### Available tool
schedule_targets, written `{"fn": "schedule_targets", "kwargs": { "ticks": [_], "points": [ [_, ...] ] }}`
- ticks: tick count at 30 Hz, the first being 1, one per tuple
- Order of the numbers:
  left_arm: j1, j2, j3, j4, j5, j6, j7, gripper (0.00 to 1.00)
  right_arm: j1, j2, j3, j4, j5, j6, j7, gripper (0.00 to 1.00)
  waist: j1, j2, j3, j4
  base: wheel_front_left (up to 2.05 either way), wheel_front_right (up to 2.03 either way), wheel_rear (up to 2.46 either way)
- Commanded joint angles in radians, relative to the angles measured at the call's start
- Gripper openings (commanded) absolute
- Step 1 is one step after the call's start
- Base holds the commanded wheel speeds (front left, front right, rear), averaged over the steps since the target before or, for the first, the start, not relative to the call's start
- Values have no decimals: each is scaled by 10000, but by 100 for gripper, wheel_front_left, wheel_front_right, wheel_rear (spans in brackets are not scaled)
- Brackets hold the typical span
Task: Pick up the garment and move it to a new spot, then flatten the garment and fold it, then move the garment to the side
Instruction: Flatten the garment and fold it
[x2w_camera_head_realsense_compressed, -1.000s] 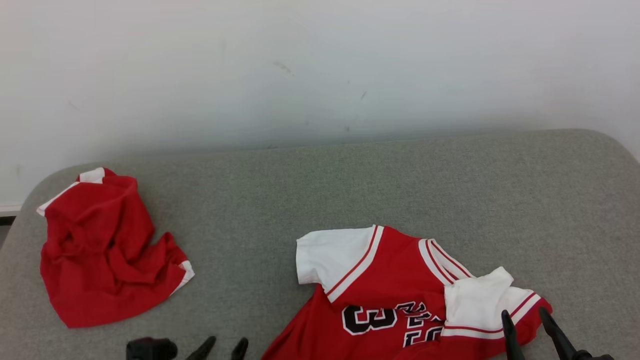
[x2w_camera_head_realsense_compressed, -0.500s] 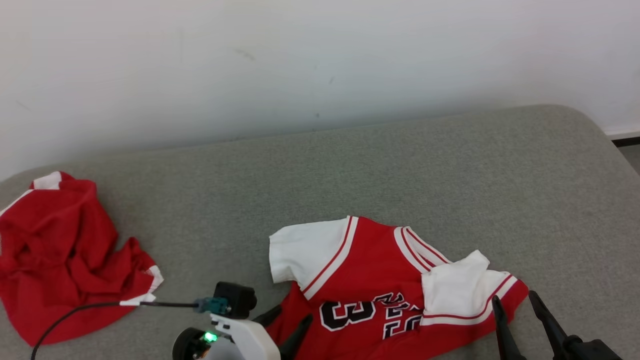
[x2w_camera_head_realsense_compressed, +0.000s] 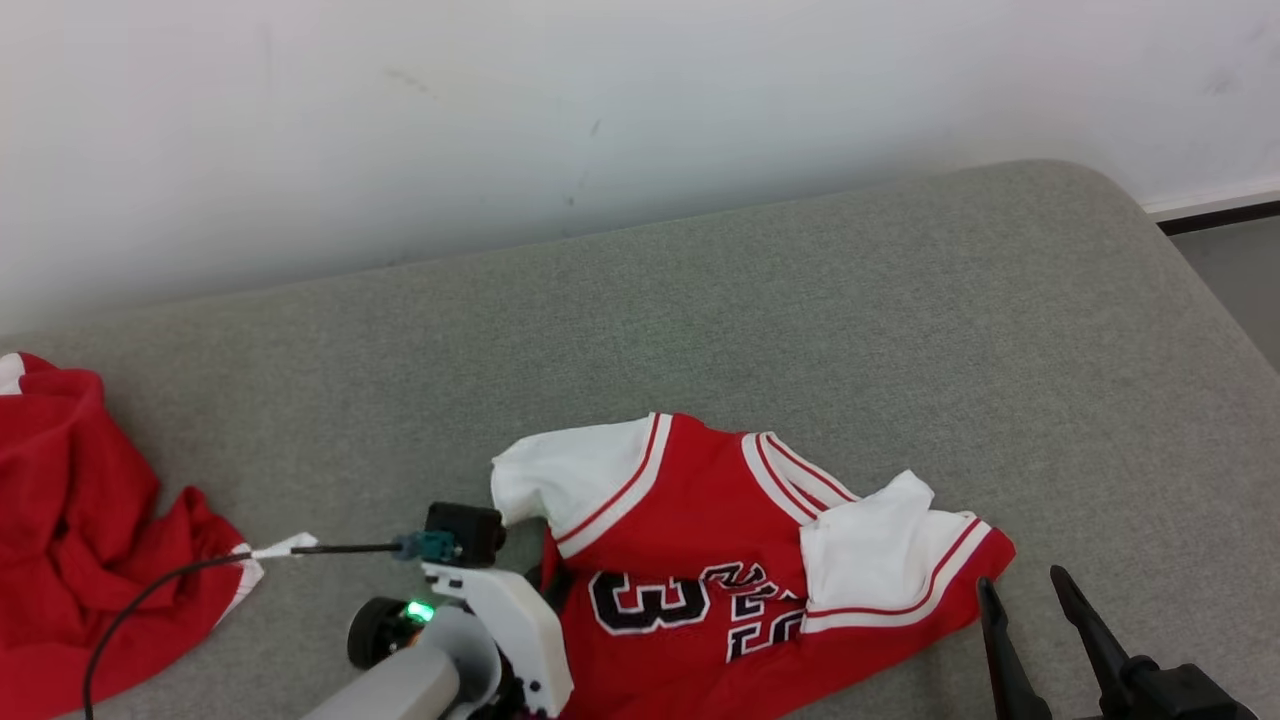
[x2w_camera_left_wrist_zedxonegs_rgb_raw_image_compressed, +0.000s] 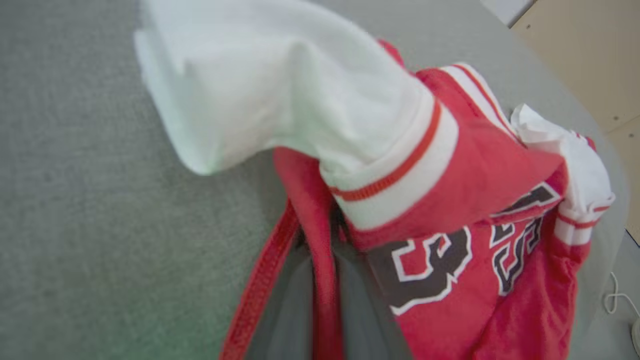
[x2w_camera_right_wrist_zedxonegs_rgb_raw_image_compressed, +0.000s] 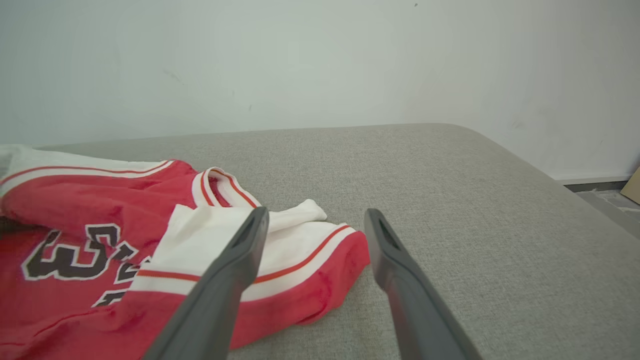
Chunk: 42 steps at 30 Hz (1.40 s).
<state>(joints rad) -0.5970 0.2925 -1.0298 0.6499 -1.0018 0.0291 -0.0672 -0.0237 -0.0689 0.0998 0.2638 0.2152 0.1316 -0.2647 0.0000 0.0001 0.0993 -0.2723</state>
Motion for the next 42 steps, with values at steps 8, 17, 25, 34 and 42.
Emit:
{"fn": "schedule_targets", "kwargs": {
  "ticks": [8, 17, 25, 34, 42],
  "points": [
    [-798, -287, 571, 311, 446, 502, -1496, 0, 57, -122, -85, 101, -10, -18, 6, 100, 0, -1, -282, -3, 0, 0, 0],
    [-1136, -167, 1419, 567, 847, 1488, -1949, 0, -122, -121, 204, 51, -38, -18, 8, 100, 0, -1, -220, -84, 0, 0, 0],
    [-1445, -521, 2002, 2263, 754, 1512, -1975, 91, -367, -118, 331, 112, 64, -18, 8, 100, 0, -1, 221, -543, 0, 0, 0],
    [-1206, -539, 2631, 1504, 519, 1026, -1977, 100, -8, -47, -97, 38, 7, -18, 8, 100, 0, -1, 70, -500, 0, 0, 0],
    [-757, -966, 2059, -1040, 449, 761, -1003, 100, -104, -15, 147, 48, -43, -18, 7, 100, 0, -1, 42, -274, 0, 0, 0]
  ]
}}
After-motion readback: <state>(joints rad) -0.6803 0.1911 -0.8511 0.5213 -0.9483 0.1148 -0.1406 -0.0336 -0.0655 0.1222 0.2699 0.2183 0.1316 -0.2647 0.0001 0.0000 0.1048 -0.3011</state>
